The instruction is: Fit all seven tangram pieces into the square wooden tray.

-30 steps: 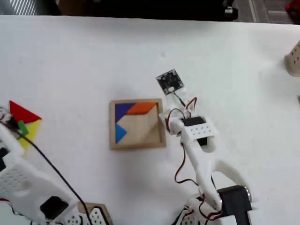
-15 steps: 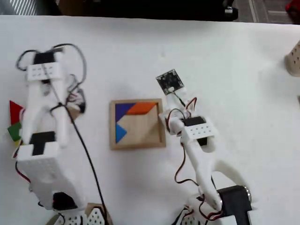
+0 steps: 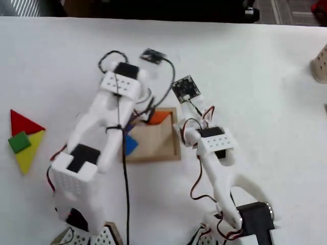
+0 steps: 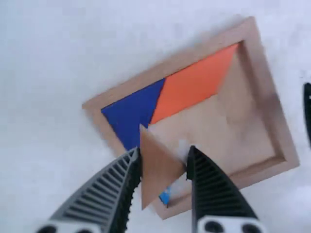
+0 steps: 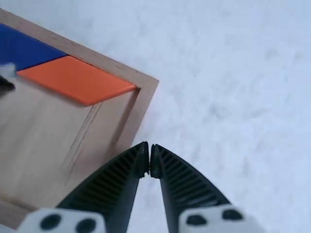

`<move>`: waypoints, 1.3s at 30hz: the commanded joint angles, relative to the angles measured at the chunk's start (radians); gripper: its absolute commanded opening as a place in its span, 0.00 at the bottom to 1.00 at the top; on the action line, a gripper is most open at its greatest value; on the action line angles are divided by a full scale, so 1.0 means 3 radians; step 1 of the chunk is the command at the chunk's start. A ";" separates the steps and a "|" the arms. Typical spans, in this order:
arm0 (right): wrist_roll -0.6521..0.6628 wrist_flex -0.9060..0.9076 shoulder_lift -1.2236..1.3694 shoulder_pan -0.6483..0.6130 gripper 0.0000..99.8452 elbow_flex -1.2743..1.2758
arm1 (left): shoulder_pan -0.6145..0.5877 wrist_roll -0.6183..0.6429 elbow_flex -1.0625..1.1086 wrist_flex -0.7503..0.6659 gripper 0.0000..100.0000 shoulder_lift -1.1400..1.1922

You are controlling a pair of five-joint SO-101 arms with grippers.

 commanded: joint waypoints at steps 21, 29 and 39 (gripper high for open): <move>-0.0026 -0.0100 -0.0130 0.0028 0.02 -0.0026 | -0.0596 0.0859 0.0281 -0.0731 0.38 -0.0074; -0.0041 0.0156 -0.0166 -0.0054 0.02 -0.0031 | -0.1179 0.1325 0.0286 -0.0931 0.38 -0.0074; -0.0046 0.0299 -0.0637 -0.0161 0.02 0.0189 | -0.1307 0.1580 0.0292 -0.1002 0.17 -0.0069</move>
